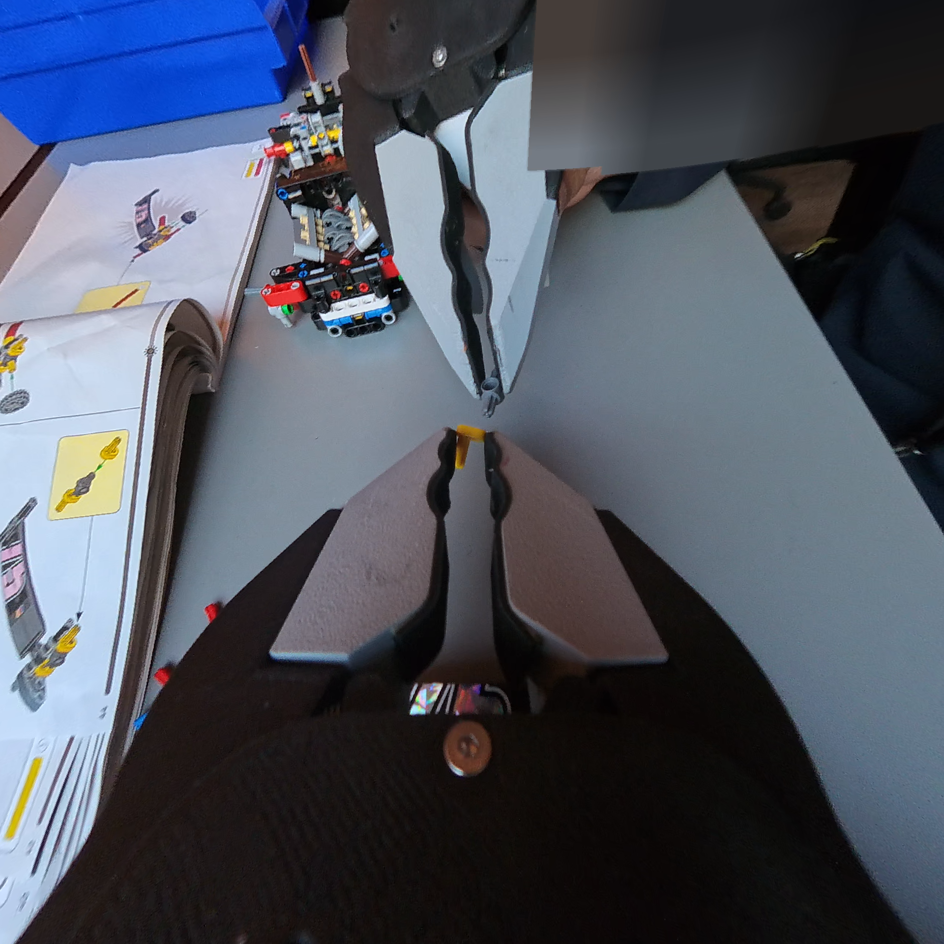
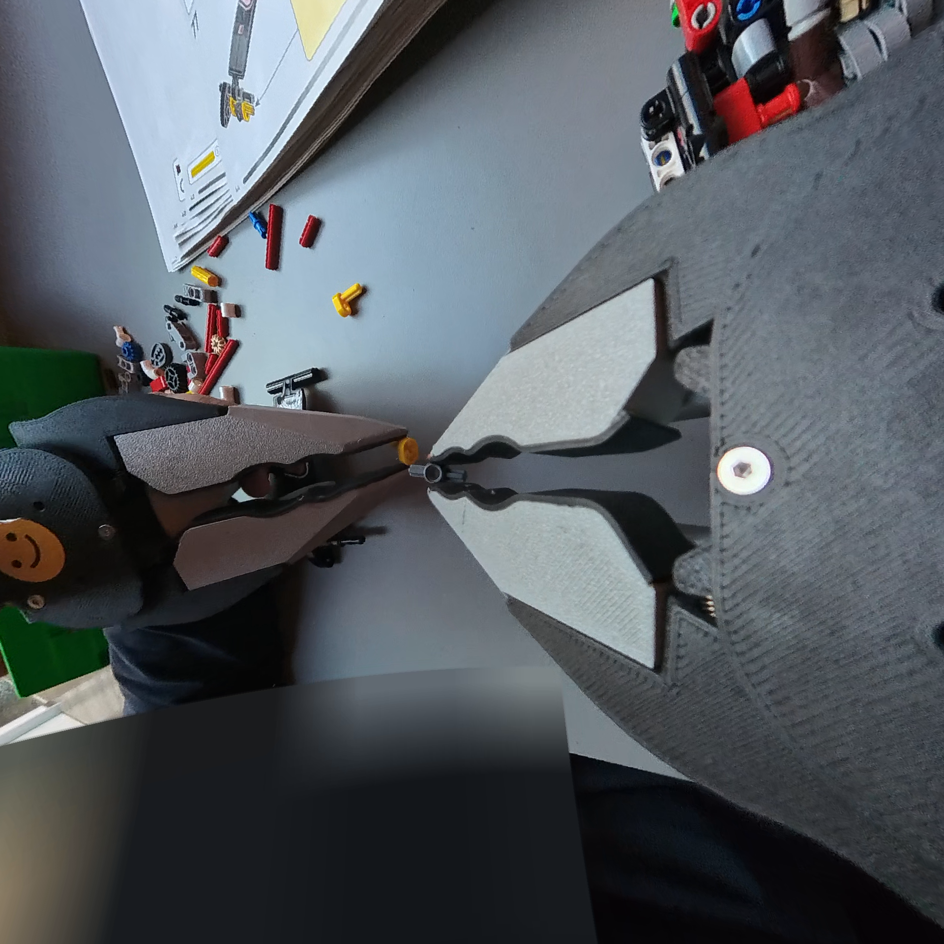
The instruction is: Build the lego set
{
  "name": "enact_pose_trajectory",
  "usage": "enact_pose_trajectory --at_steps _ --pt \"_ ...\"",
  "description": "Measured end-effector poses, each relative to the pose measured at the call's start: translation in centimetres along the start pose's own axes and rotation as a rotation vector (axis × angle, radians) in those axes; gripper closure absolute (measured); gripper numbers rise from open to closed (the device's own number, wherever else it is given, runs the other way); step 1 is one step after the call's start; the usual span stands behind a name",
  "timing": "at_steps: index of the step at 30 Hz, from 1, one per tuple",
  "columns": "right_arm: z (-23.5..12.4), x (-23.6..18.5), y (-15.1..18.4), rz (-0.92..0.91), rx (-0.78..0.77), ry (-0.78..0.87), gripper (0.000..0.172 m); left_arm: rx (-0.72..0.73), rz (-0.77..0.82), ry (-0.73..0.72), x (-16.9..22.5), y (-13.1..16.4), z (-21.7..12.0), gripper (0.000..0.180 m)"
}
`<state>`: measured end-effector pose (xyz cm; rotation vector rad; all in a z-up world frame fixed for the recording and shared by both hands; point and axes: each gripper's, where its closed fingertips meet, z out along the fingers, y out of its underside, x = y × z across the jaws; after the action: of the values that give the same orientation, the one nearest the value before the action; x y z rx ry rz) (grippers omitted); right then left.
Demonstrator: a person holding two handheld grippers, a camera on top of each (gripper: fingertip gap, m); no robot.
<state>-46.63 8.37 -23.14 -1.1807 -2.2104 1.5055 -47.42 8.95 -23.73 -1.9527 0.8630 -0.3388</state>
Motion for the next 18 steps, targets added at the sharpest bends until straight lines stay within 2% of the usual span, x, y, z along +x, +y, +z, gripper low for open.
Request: enact_pose_trajectory --at_steps 10,18 --pt "0.2 0.8 1.0 -0.046 -0.068 0.055 0.168 -0.143 -0.084 -0.015 -0.3 2.0 0.4 0.172" --pt "0.4 0.5 1.3 -0.065 -0.085 0.053 0.168 -0.187 -0.104 -0.024 -0.3 2.8 0.8 0.172"
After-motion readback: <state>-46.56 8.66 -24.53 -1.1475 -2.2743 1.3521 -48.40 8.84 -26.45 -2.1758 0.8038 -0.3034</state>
